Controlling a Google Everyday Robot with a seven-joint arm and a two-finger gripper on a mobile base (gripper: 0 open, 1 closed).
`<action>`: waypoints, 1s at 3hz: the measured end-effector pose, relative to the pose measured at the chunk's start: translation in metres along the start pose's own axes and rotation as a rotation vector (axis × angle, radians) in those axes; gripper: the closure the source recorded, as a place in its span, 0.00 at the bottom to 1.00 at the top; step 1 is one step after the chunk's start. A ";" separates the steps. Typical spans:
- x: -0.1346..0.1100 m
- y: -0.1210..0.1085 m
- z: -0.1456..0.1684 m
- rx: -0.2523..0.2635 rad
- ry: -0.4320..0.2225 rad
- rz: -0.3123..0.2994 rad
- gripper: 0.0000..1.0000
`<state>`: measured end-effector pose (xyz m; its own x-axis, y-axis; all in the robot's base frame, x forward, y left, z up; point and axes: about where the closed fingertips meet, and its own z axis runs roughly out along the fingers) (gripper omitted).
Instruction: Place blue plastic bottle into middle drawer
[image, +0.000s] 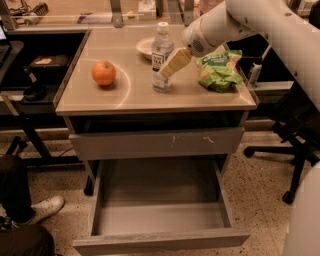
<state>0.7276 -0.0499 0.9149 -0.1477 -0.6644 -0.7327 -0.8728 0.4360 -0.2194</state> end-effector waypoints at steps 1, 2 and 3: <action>-0.013 -0.004 0.020 -0.018 -0.010 -0.003 0.00; -0.021 -0.004 0.039 -0.041 -0.015 -0.001 0.00; -0.021 -0.004 0.039 -0.041 -0.016 -0.001 0.19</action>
Offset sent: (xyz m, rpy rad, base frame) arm 0.0365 0.0511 -0.0096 0.0293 0.0298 0.0455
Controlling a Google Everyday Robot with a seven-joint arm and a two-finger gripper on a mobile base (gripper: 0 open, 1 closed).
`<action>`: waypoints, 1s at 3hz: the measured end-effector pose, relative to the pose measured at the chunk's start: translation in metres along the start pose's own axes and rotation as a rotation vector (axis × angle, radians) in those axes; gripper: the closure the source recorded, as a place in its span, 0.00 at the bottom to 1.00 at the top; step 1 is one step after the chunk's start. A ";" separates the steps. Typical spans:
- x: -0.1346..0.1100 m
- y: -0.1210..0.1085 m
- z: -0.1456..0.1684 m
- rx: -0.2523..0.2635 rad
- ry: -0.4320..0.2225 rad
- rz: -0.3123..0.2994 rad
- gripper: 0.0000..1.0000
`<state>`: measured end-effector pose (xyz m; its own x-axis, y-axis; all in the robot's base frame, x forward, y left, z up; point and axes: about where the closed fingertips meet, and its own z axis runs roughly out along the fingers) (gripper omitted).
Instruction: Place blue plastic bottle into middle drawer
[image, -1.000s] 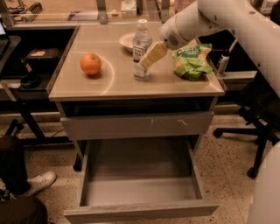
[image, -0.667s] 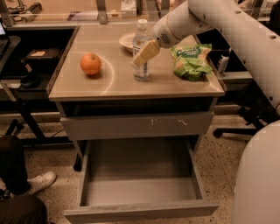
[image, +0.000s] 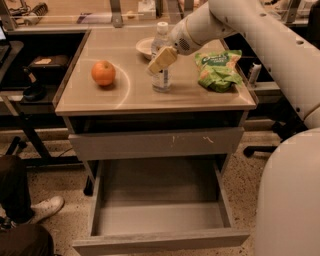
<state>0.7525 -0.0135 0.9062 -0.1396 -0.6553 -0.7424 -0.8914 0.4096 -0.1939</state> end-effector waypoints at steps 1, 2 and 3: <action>0.000 0.000 0.000 0.000 0.000 0.000 0.42; 0.000 0.000 0.000 0.000 0.000 0.000 0.65; 0.000 0.000 0.000 0.000 0.000 0.000 0.88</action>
Offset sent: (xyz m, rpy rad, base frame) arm 0.0000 0.0001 0.0000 0.0000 0.0001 0.0001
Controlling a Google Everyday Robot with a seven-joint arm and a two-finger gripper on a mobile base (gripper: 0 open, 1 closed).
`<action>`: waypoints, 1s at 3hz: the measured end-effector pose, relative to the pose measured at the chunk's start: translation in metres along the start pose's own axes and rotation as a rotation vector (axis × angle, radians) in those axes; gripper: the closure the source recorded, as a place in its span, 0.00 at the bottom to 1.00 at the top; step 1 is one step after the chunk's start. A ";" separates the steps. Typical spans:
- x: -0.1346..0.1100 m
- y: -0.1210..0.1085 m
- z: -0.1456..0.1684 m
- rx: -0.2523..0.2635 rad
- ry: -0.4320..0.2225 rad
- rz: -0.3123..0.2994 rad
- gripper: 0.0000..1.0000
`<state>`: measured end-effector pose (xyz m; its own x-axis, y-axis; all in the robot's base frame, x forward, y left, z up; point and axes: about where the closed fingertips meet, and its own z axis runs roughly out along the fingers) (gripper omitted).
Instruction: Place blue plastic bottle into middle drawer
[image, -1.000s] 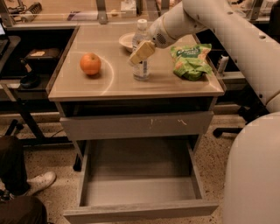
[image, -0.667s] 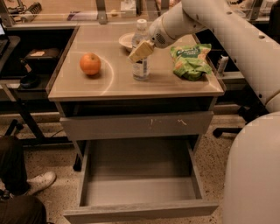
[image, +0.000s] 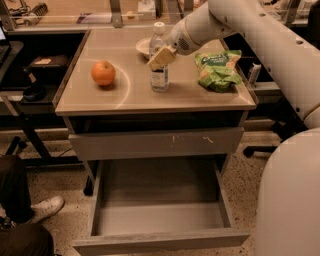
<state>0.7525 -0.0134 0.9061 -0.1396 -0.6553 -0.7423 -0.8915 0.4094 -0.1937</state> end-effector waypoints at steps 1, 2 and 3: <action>0.008 0.012 -0.012 -0.003 0.007 0.006 1.00; 0.019 0.028 -0.040 0.024 0.014 0.038 1.00; 0.047 0.061 -0.069 0.049 0.057 0.101 1.00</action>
Offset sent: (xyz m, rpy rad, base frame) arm -0.1137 -0.0663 -0.0089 -0.0250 0.0777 -0.1326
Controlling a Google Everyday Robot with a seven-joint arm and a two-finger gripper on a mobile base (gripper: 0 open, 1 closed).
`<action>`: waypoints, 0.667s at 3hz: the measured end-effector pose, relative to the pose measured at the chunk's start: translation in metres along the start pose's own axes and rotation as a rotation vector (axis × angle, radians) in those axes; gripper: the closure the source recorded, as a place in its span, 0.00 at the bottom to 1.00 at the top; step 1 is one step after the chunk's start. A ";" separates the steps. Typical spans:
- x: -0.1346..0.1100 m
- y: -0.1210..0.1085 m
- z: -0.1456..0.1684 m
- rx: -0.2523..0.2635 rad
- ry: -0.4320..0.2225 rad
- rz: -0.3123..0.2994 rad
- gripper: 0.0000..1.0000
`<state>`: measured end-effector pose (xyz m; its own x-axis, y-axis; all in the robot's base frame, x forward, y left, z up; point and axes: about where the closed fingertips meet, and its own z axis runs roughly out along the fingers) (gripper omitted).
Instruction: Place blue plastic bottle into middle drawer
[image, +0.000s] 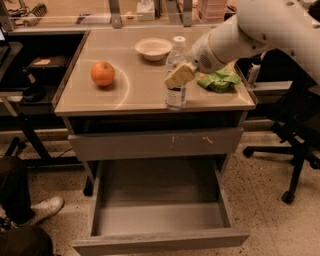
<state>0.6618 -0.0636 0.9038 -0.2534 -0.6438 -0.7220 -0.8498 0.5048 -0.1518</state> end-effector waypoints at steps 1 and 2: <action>0.018 0.017 -0.019 0.016 0.035 0.040 1.00; 0.018 0.017 -0.019 0.016 0.035 0.040 1.00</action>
Offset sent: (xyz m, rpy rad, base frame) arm -0.1204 -0.0500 -0.0350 -0.0261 0.1469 -0.1734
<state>0.6343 -0.0771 0.9011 -0.3034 -0.6425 -0.7037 -0.8311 0.5397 -0.1344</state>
